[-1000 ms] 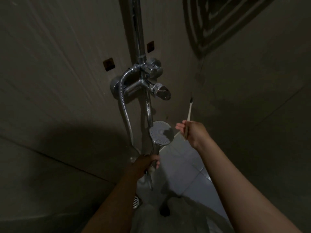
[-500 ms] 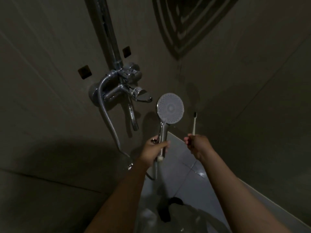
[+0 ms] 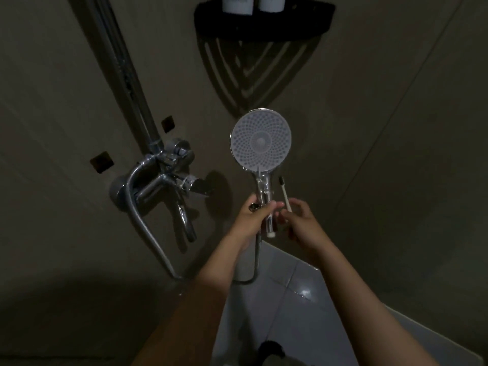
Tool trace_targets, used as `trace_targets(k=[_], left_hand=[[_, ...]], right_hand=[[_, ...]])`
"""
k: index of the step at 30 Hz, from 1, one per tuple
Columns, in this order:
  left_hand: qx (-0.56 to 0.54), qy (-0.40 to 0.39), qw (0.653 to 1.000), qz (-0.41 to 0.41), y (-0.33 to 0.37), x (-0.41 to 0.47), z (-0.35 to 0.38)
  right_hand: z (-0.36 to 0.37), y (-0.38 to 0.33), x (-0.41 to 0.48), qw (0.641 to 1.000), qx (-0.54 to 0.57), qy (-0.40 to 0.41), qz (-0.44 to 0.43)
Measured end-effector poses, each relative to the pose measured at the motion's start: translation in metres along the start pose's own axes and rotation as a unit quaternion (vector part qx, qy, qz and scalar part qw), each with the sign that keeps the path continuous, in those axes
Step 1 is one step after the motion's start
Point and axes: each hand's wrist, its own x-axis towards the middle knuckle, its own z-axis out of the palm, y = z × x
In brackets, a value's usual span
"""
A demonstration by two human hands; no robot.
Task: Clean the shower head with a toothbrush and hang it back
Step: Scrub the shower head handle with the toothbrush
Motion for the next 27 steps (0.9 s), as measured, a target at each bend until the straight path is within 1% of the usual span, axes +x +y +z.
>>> trace_targets(k=[4,10,16,20,23,27], left_hand=[[0.049,-0.027,0.998,0.023,0.016,0.008,0.01],[0.134,-0.038,0.989,0.05,0.028,0.016,0.021],[0.165,-0.071,0.982,0.054,0.028,0.024,0.041],[0.197,-0.075,0.976,0.051,0.021,0.026,0.062],[0.221,-0.073,0.971,0.053,0.014,0.028,0.081],[0.232,-0.098,0.965,0.066,0.008,0.017,0.112]], right_hand=[[-0.001,-0.014,0.003,0.998,-0.03,-0.007,-0.063],[-0.005,-0.02,0.013,0.989,-0.048,0.049,-0.134],[-0.022,-0.03,0.013,0.989,0.005,0.077,-0.127],[-0.041,-0.033,0.004,0.988,-0.031,0.079,-0.131],[-0.056,-0.033,-0.002,0.98,-0.063,0.116,-0.147],[-0.083,-0.03,-0.016,0.973,-0.09,0.146,-0.151]])
